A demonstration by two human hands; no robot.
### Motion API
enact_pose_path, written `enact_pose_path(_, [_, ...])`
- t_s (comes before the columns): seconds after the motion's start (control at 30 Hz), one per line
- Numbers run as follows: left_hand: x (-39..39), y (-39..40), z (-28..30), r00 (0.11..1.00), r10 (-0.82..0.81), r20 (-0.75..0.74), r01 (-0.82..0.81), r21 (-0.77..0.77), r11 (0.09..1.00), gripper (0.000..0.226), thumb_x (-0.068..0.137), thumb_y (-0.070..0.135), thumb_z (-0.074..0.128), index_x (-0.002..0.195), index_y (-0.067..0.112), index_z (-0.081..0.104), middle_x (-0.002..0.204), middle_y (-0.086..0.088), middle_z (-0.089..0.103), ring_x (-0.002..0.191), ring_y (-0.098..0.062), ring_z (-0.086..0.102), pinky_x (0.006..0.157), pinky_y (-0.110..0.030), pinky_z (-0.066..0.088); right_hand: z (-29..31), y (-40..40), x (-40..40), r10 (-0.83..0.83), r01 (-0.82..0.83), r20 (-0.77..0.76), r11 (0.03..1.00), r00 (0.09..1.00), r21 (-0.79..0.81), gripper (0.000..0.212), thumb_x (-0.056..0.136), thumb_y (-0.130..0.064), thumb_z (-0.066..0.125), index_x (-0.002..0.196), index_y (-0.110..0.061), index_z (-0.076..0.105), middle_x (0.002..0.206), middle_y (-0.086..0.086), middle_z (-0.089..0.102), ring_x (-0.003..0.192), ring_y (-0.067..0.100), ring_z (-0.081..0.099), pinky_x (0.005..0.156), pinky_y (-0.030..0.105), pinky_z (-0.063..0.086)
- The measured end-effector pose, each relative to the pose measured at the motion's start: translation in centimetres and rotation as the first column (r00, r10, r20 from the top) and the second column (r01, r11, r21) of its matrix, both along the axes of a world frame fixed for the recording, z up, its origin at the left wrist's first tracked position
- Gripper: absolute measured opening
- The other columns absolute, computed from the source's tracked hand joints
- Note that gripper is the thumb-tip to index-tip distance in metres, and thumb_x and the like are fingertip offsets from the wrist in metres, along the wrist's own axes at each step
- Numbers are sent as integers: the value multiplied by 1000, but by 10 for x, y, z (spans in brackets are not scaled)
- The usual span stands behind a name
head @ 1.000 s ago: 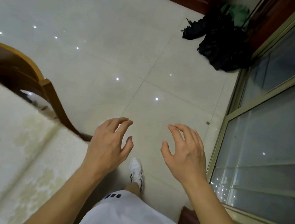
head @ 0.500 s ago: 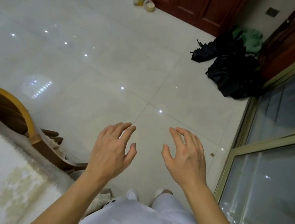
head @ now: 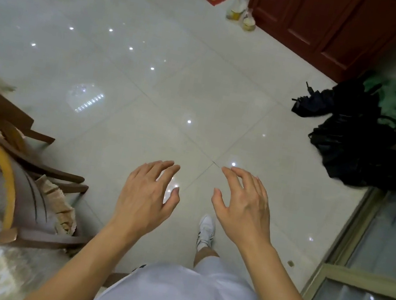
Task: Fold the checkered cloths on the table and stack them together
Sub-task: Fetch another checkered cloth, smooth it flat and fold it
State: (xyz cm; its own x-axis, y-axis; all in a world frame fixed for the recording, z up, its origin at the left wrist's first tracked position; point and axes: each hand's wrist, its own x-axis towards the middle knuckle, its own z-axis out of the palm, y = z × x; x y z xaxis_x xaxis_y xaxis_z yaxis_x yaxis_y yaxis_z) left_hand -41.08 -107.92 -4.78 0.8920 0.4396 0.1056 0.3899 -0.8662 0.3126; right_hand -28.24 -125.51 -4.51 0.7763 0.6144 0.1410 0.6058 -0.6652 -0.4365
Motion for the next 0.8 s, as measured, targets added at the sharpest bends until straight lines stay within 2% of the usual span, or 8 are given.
enact_pose_path(0.17, [68,25,10,991,125,-39,-125,-10,992,47,93,39,48,132,16,60,134,0,61,120,-21,57,102,-38,44,10,36,89,93,-93,5,995,996,28,47,89,-39,46,126,-15,64,122,5,62,113,17,49,103,51,46])
enact_pose_path(0.33, [107,47,15,964,259,-54,-260,-6,966,46,93,39,50,133,18,59,135,0,61,121,-21,57,103,-38,44,10,80,146,243,-242,-5,970,970,28,47,89,-38,47,126,-15,63,122,5,62,112,16,48,102,51,46])
enact_pose_path(0.43, [117,61,20,936,347,-57,-347,1,938,44,93,38,53,132,18,59,134,0,61,120,-21,57,103,-37,43,9,111,166,326,-325,-10,945,945,36,46,89,-38,48,126,-15,64,122,5,62,112,15,45,102,51,47])
enact_pose_path(0.53, [121,79,22,901,430,-56,-430,15,903,43,93,38,53,131,18,60,132,0,61,119,-19,57,103,-36,42,8,146,176,416,-415,-13,909,909,45,45,89,-37,51,127,-15,63,123,5,62,113,18,51,105,51,45])
enact_pose_path(0.67, [121,106,17,858,509,-63,-510,8,860,42,93,36,57,131,17,60,131,-2,62,118,-20,58,103,-38,44,1,196,183,522,-522,-15,853,853,22,48,91,-40,46,128,-15,62,123,5,62,115,23,58,112,48,39])
enact_pose_path(0.8, [122,143,7,818,574,-42,-575,-13,818,42,92,35,56,129,16,62,129,-1,63,117,-19,57,102,-36,43,-8,249,190,584,-583,-16,812,812,32,46,91,-38,48,127,-14,63,121,5,62,113,23,59,109,50,41])
